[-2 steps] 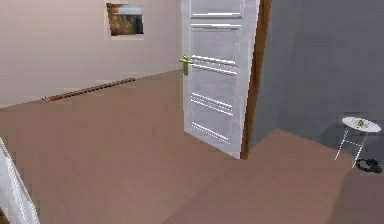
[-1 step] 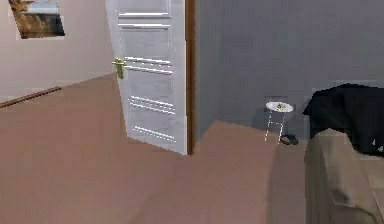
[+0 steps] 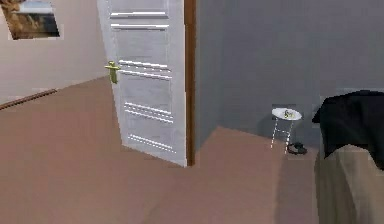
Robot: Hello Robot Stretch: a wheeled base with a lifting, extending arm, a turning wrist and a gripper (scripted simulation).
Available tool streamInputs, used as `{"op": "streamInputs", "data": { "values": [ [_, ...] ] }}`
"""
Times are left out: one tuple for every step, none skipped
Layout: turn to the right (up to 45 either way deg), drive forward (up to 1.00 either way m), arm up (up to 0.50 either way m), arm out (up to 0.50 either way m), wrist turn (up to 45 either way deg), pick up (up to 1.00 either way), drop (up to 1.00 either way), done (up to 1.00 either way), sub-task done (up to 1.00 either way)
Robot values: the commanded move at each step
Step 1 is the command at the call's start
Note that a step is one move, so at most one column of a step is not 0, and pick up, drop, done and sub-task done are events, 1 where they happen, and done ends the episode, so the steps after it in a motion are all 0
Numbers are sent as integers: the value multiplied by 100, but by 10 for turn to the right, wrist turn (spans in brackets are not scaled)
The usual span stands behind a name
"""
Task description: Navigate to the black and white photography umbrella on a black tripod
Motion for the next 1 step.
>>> {"op": "streamInputs", "data": {
  "values": [
    [-210, 0, 0, 0, 0, 0, 0, 0, 0]
  ]
}}
